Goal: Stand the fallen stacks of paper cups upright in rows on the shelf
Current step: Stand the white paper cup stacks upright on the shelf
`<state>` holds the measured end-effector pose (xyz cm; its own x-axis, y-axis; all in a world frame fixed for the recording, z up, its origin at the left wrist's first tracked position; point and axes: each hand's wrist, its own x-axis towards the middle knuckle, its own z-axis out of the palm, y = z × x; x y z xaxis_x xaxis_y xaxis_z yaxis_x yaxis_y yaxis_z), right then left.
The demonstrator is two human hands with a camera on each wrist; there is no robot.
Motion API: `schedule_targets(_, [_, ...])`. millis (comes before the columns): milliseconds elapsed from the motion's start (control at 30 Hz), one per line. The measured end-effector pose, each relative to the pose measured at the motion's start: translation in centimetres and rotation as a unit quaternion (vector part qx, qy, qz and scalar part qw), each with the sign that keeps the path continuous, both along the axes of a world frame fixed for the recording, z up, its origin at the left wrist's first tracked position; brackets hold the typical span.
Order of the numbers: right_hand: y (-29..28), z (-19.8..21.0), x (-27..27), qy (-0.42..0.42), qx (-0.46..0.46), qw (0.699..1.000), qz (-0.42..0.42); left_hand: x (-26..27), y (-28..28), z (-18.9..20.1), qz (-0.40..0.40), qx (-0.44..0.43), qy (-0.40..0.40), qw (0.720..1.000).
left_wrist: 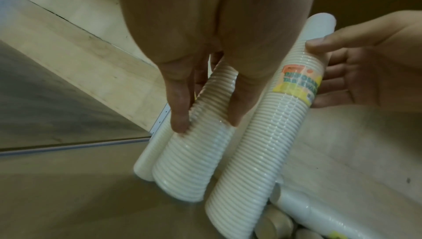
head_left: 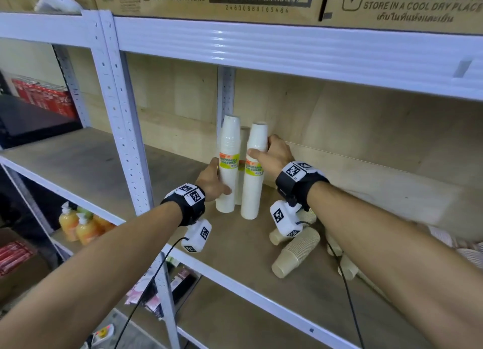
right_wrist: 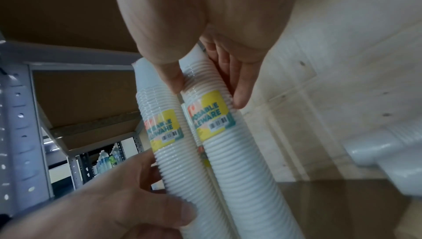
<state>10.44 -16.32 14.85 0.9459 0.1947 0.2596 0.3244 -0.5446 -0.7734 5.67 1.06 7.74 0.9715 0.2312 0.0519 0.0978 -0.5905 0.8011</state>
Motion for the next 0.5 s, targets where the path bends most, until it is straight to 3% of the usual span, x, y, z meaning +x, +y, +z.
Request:
schedule_targets(300, [1.3, -3.2, 0.5, 0.035, -0.004, 0.999, 0.024, 0.8, 1.1, -4.1, 0.011, 0.003, 0.033, 0.999])
schedule_targets(500, [1.4, -4.2, 0.9, 0.039, -0.005, 0.999, 0.032, 0.8, 0.7, -4.7, -0.005, 0.029, 0.033, 0.999])
